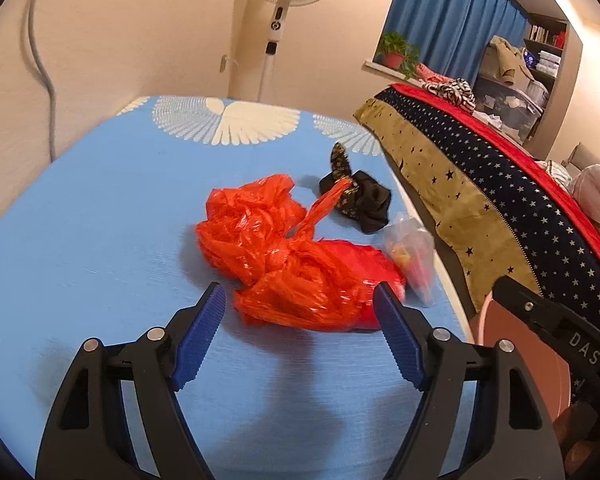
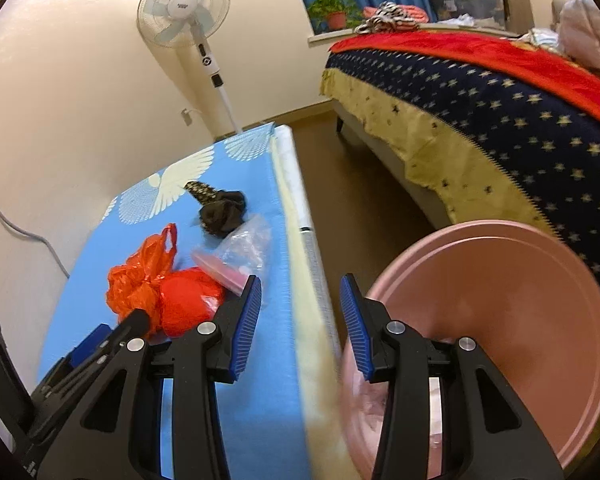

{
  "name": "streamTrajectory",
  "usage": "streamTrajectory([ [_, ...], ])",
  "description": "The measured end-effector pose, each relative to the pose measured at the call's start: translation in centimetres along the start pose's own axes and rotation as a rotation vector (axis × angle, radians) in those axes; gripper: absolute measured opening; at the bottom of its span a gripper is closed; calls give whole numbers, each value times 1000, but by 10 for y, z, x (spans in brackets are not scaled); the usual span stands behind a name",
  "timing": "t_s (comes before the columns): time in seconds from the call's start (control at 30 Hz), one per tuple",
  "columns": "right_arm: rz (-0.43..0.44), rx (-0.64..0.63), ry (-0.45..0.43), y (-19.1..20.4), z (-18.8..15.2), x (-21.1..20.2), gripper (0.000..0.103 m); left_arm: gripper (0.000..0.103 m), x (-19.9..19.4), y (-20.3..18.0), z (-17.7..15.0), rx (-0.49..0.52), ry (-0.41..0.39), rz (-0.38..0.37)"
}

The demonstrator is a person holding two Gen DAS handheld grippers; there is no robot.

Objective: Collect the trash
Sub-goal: 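Move both open tools back over the orange bags on the mattress, then grasp the orange-red plastic bag with the left tool while the right tool grasps the clear zip bag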

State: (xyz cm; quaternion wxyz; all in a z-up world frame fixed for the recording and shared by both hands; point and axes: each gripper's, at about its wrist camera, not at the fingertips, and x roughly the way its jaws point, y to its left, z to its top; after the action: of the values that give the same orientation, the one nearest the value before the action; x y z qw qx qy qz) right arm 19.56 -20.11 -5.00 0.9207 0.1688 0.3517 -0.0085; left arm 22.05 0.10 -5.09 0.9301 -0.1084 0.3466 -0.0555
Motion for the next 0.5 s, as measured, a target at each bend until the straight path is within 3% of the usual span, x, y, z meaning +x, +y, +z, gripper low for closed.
streamTrajectory([
  [0.17,34,-17,37,19,2,26,47,38,6,15,0,-71,34,-2],
  [0.33,37,-40,81,32,-1,48,49,20,4,23,-2,-112,29,-4],
  [0.5,37,-45,89,35,-4,56,48,14,3,30,-2,-141,25,7],
])
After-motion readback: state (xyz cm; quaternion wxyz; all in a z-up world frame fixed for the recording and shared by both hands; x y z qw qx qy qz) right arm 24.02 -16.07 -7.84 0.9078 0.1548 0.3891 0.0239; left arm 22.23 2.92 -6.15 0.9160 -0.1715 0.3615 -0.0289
